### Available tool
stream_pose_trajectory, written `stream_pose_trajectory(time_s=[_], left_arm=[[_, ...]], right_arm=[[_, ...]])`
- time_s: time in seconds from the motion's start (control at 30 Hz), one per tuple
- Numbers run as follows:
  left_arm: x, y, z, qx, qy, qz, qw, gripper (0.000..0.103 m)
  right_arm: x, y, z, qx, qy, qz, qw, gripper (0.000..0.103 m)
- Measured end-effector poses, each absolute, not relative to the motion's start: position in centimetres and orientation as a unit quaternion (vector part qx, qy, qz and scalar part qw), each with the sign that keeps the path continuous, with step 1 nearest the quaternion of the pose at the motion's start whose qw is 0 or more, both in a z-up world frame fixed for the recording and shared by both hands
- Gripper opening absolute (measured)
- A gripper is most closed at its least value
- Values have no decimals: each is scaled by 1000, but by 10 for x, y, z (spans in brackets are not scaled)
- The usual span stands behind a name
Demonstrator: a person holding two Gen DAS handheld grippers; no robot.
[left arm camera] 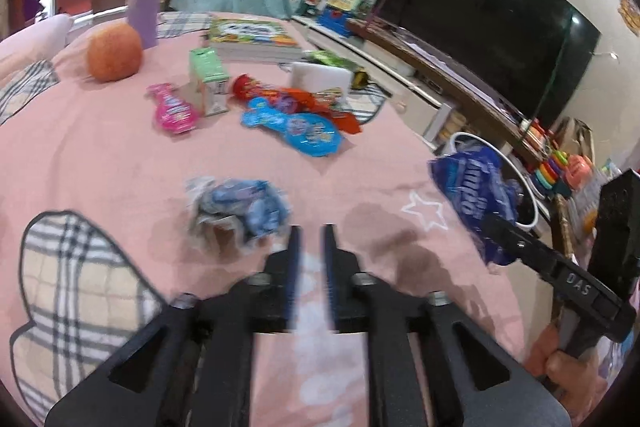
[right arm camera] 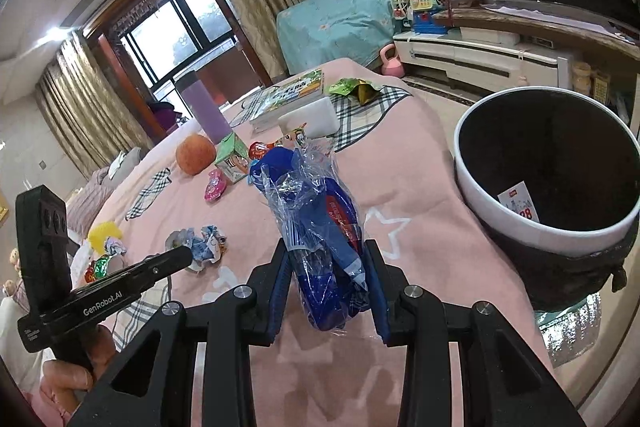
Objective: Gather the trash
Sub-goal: 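Grasp the blue plastic bag with the right gripper while the left grasps the crumpled wrapper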
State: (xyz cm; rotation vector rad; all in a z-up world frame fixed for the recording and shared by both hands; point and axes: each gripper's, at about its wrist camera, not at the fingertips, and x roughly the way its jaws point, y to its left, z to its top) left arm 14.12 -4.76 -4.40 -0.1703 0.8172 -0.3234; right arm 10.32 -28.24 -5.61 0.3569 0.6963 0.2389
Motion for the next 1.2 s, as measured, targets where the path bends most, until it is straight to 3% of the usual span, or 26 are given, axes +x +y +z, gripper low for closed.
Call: stream_pose_trajectory(time_s=[0.03, 0.13, 0.17, 0.27, 0.47, 0.53, 0.6, 0.67, 0.8, 1.2], left_arm=[[140, -43, -45, -86, 394, -147, 903, 45], [137, -29, -47, -91, 388, -123, 909, 56], [139, -27, -49, -91, 392, -115, 908, 65], [148, -28, -57, -84, 400, -100, 907, 76], [176, -36, -67, -92, 406, -102, 903, 76], [182, -41, -69, -84, 403, -105, 905, 68], [185, -45, -72, -75, 408, -111, 903, 38], [186, -48, -76, -71, 413, -118, 900, 27], [181, -52, -76, -64, 410, -122, 902, 18], [159, -89, -58, -61, 407, -187, 892, 15]], right_arm=[[103, -283, -57, 175, 338, 117, 917, 36], [102, -284, -59, 179, 340, 119, 916, 36], [103, -284, -61, 181, 341, 120, 915, 36], [105, -281, -64, 184, 344, 123, 913, 36], [104, -282, -65, 184, 345, 122, 912, 36], [103, -285, -65, 185, 345, 120, 912, 36], [103, -288, -65, 186, 344, 116, 913, 36], [102, -290, -66, 188, 344, 113, 913, 36], [100, -291, -68, 191, 345, 108, 913, 36], [89, -313, -68, 203, 337, 91, 915, 36]])
